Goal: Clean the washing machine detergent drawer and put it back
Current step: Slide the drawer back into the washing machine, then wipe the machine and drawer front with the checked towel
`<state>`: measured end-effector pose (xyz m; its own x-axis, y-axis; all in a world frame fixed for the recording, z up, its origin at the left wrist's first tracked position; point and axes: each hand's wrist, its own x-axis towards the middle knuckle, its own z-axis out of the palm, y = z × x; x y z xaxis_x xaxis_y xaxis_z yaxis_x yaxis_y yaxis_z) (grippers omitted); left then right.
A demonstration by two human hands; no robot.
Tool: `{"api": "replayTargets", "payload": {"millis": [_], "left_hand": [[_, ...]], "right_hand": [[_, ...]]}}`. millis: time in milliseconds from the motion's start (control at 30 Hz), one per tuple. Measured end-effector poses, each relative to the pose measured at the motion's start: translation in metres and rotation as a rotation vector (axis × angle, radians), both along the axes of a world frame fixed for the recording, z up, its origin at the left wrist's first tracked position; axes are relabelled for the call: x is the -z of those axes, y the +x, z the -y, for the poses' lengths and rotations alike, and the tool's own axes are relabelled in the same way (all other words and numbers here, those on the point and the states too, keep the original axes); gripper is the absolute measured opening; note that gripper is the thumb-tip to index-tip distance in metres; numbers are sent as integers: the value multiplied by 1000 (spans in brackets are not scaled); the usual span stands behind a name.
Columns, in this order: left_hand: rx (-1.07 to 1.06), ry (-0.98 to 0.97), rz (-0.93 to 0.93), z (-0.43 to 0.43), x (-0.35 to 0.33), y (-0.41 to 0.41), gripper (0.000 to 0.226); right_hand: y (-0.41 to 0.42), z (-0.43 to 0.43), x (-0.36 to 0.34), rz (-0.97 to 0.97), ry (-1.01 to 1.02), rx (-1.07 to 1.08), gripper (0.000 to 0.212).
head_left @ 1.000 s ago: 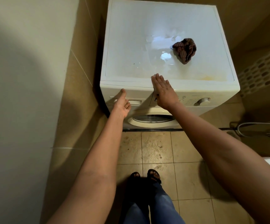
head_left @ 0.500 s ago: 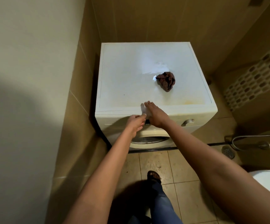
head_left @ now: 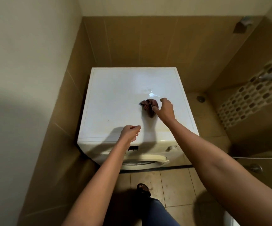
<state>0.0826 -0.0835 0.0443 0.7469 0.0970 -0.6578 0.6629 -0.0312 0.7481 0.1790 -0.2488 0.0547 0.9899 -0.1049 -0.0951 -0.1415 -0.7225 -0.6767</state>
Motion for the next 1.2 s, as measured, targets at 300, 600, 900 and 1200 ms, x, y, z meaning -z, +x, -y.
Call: {"api": "replayTargets", "payload": {"millis": [300, 600, 900, 1200], "left_hand": [[-60, 46, 58, 10, -1, 45, 18], [-70, 67, 94, 9, -5, 58, 10], [152, 87, 359, 0, -30, 90, 69], [479, -260, 344, -3, -63, 109, 39]], "right_hand": [[39, -2, 29, -163, -93, -82, 51], [61, 15, 16, -55, 115, -51, 13], [83, 23, -63, -254, 323, -347, 15], [91, 27, -111, -660, 894, -369, 31]]}}
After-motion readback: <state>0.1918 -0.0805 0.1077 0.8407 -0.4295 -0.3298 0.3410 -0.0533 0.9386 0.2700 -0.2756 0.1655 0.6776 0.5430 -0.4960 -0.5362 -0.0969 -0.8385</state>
